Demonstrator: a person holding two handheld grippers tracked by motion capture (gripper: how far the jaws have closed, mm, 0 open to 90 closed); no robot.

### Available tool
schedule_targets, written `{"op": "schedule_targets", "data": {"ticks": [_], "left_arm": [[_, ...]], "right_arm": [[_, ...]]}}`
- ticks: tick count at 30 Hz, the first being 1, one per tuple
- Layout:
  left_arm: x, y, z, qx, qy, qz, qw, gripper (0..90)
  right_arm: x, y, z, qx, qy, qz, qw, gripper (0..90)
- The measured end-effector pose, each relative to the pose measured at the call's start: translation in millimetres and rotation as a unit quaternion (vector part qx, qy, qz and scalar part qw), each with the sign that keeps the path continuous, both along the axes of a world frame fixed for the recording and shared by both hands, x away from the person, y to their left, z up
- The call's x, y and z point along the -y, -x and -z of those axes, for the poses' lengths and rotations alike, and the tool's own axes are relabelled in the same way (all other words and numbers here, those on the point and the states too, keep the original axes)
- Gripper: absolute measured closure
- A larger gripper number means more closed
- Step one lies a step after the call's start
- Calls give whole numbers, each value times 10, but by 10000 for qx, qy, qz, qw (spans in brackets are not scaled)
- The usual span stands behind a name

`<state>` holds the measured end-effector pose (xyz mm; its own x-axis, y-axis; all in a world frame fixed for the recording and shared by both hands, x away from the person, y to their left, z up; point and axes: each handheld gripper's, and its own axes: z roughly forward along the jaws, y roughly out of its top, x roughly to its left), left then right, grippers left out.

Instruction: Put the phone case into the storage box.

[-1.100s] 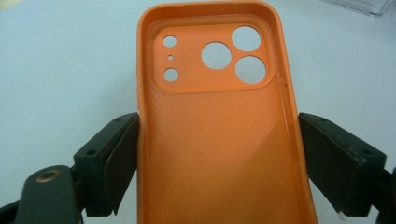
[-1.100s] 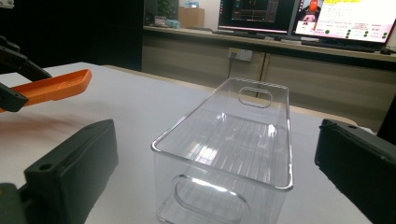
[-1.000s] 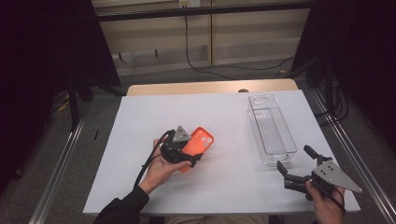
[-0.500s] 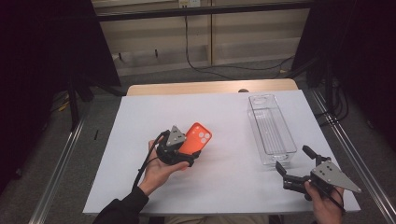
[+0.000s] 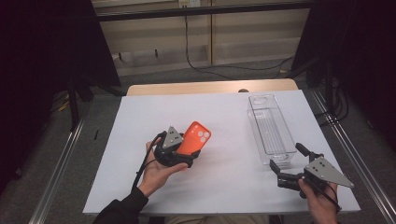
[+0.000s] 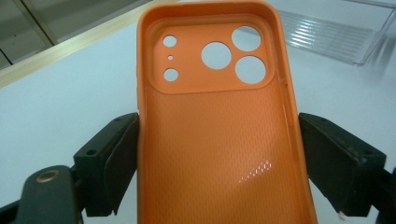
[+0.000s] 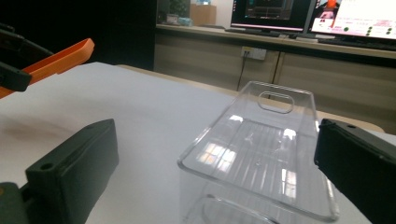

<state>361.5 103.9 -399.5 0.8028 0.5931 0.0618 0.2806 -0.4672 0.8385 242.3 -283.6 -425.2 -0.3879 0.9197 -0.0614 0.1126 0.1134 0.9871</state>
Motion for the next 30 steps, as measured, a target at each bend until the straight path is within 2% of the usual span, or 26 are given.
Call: {"op": "schedule_targets", "data": {"ticks": [3, 9, 15, 16, 18, 24, 30], "left_arm": [[5, 32, -1, 33, -47, 35, 10000, 160], [34, 66, 8, 56, -27, 55, 10000, 160], [62, 69, 7, 266, -69, -76, 9996, 160], [71, 62, 11, 186, -17, -60, 9998, 160], [91, 57, 20, 209, -48, -69, 9997, 160], [170, 89, 29, 226, -83, 57, 9997, 160], [213, 133, 9, 220, -64, 193, 9995, 160]], "right_arm": [[-79, -18, -20, -79, 55, -68, 9999, 0], [-209, -74, -44, -275, -68, -226, 9993, 0], [-335, -136, -113, -302, -156, -294, 9990, 6], [-355, -148, -124, -274, -119, -277, 9992, 14], [-390, -176, -143, -302, -150, -213, 9992, 28], [-498, -250, -178, -359, -301, -326, 9984, 44], [-549, -333, -256, -380, -222, -346, 9984, 31]]}}
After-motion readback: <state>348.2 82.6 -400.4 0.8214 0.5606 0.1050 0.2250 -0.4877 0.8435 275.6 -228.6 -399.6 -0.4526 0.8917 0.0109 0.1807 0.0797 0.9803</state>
